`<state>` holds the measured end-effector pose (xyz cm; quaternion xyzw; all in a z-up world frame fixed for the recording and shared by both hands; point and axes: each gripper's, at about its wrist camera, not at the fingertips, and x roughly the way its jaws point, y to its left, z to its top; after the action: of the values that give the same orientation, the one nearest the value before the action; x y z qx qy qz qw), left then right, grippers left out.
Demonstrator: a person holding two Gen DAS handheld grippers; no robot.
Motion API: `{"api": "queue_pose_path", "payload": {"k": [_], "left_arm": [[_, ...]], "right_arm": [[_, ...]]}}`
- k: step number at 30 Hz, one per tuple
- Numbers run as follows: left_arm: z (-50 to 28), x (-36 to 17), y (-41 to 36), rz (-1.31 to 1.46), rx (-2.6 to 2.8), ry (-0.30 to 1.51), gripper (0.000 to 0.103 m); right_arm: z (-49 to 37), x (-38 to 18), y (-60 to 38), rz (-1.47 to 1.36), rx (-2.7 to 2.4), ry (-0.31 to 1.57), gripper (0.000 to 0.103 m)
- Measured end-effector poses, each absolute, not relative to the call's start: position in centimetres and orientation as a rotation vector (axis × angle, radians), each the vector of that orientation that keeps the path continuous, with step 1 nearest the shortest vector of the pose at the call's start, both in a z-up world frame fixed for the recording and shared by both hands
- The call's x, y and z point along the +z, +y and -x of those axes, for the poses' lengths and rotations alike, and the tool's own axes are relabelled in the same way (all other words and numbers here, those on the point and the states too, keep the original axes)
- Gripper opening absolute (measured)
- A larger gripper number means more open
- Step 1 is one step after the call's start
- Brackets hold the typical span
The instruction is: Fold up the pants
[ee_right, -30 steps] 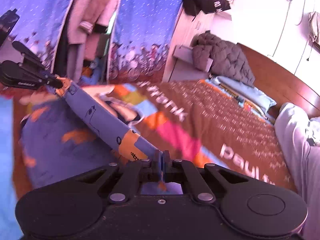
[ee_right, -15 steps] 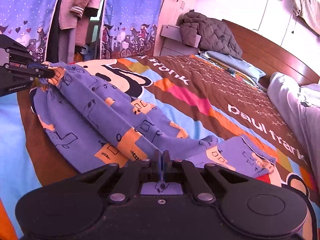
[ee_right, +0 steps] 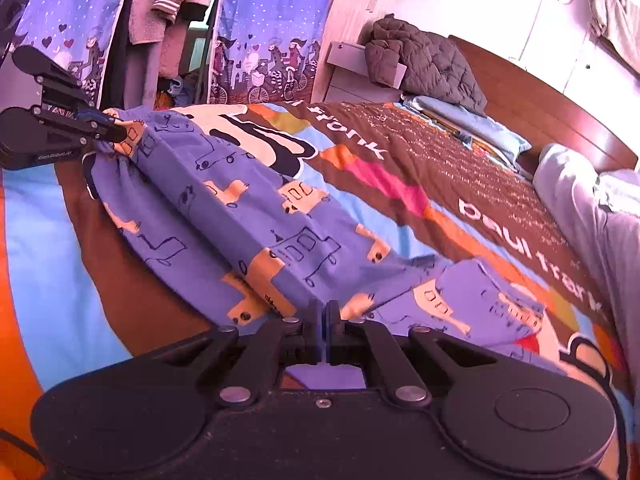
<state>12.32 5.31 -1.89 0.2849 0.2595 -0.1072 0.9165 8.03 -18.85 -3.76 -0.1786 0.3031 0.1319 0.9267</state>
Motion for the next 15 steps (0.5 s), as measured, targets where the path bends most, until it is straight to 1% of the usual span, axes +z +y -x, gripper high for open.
{"api": "queue_pose_path", "payload": {"k": [5, 9, 10, 11, 12, 13, 15], "left_arm": [[-11.5, -2.1, 5.2, -0.628, -0.232, 0.533, 0.002], [-11.2, -2.7, 4.9, -0.661, -0.248, 0.553, 0.003], [-11.1, -2.7, 4.9, -0.657, -0.262, 0.56, 0.008], [-11.0, -2.6, 5.1, -0.646, -0.295, 0.57, 0.011], [-10.8, -2.5, 5.2, -0.632, -0.327, 0.573, 0.025], [-10.6, -2.4, 5.3, -0.619, -0.353, 0.571, 0.053], [-9.9, -2.0, 5.6, -0.6, -0.394, 0.533, 0.079]], "right_arm": [[-7.5, -3.3, -19.8, 0.288, 0.26, 0.602, 0.0], [-7.2, -3.6, -20.0, 0.277, 0.27, 0.616, 0.0], [-7.1, -3.6, -19.9, 0.281, 0.275, 0.615, 0.0], [-7.0, -3.6, -19.9, 0.283, 0.282, 0.618, 0.0], [-7.1, -3.6, -19.9, 0.281, 0.297, 0.632, 0.0], [-7.1, -3.8, -19.9, 0.286, 0.313, 0.656, 0.0], [-7.3, -4.6, -19.4, 0.333, 0.339, 0.724, 0.002]]}}
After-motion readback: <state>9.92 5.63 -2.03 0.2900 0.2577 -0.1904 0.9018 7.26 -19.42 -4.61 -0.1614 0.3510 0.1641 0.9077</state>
